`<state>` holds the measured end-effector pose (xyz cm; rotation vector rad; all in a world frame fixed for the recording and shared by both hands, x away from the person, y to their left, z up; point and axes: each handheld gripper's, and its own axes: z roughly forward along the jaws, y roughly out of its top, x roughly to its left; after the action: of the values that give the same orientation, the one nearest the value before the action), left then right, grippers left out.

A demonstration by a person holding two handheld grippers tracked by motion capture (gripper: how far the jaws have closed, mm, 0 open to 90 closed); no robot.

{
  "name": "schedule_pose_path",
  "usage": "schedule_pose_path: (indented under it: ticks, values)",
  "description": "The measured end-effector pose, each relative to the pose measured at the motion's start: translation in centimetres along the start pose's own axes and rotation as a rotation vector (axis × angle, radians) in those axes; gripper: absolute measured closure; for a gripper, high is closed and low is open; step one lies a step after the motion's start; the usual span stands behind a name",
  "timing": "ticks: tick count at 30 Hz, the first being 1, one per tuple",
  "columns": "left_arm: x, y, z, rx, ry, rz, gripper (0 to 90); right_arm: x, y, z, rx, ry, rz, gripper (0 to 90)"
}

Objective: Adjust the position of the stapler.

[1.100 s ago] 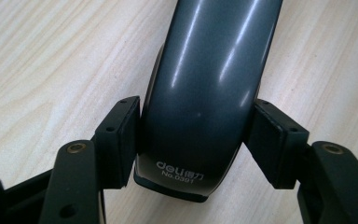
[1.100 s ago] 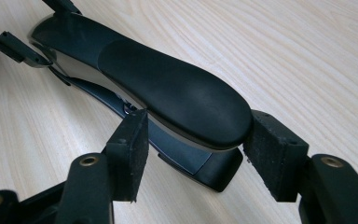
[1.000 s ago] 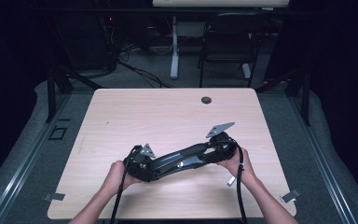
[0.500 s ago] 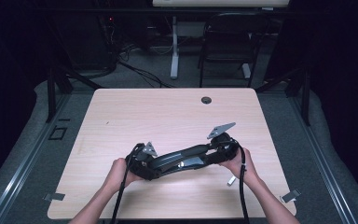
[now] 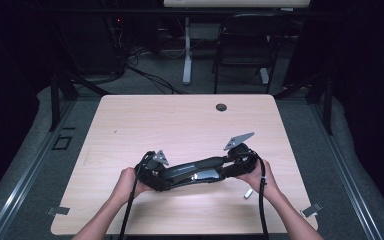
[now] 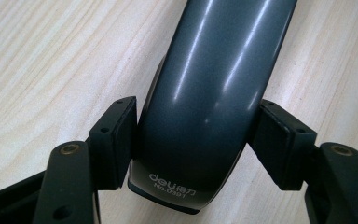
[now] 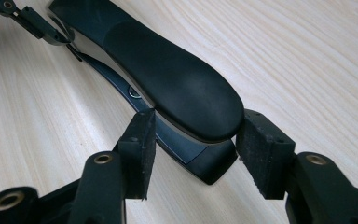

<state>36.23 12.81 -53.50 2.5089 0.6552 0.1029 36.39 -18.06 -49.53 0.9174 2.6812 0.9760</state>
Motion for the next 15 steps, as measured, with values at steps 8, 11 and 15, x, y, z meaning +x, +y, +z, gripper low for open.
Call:
schedule_pose_path:
  ticks: [8,11,15]
  values:
    - [0.46,0.1,0.2,-0.022,-0.032,0.016,33.7,0.92,-0.63,-0.42,0.015,-0.028,-0.028,51.7]
    - [0.49,0.09,0.22,-0.024,-0.033,0.018,33.7,0.93,-0.66,-0.43,0.015,-0.024,-0.023,51.8]
    - [0.66,0.19,0.19,-0.016,-0.041,0.033,33.8,0.93,-0.77,-0.49,0.012,-0.021,-0.025,52.2]
